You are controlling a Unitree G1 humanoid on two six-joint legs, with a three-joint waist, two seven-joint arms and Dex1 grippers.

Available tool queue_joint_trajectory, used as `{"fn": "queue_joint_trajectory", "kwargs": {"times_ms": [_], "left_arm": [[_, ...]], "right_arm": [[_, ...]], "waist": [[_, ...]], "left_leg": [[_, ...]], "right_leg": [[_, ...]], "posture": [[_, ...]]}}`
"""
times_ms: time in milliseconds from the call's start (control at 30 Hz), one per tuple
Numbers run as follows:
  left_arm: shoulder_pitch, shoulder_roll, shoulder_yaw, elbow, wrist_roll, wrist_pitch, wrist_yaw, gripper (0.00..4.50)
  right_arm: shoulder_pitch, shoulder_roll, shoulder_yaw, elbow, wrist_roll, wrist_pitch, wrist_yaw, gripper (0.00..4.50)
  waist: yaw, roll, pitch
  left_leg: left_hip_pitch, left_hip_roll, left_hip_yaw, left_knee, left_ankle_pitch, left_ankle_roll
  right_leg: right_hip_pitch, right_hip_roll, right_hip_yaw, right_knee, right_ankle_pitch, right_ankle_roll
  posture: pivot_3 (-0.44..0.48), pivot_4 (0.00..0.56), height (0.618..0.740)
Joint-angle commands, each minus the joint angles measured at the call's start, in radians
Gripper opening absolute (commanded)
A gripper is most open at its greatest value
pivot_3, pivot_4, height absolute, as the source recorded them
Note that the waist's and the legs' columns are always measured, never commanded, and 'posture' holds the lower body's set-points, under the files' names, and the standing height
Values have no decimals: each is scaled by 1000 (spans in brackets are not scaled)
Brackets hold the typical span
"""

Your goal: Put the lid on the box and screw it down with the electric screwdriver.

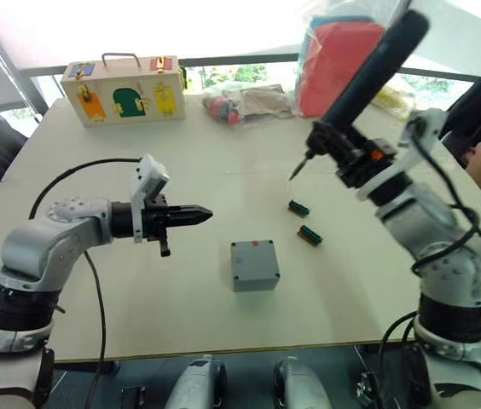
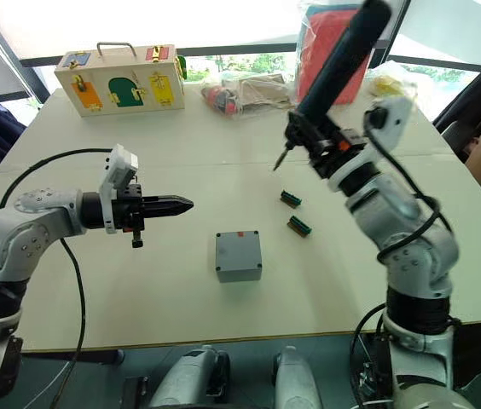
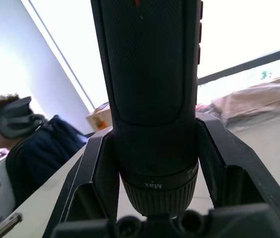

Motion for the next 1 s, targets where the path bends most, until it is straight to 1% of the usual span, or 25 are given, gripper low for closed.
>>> {"fn": "queue_joint_trajectory", "kwargs": {"times_ms": [33,300,500,667,1000], "left_arm": [[-2,9,45,-45,-31,15,11,0],[18,1,76,-107,-78,64,70,0],[26,4,61,-122,-77,64,86,0],[37,30,-32,-132,-10,26,45,0],[-10,-15,-170,-96,87,-62,-19,0]], "right_arm": [[-12,22,1,-51,-43,-76,43,1786],[-29,66,56,5,-114,-124,128,1786],[-33,72,86,39,-155,-137,199,1786],[-40,69,114,42,-191,-136,244,1786],[12,63,117,-20,-192,-96,239,1786]], "waist": [[2,0,0],[0,0,0],[1,0,0],[0,0,0],[1,0,0]], "left_leg": [[0,0,0,0,0,-1],[0,0,0,0,2,-4],[0,0,0,0,3,-5],[0,0,0,-1,3,-5],[0,-1,0,-1,3,-6]], "right_leg": [[0,0,0,0,0,0],[-1,0,1,0,-1,0],[-2,0,1,0,-1,-1],[-2,0,1,0,-1,-1],[-2,0,1,0,-1,-1]], "posture": [[0,150,740],[0,150,740],[0,150,740],[0,150,740],[0,150,740]]}}
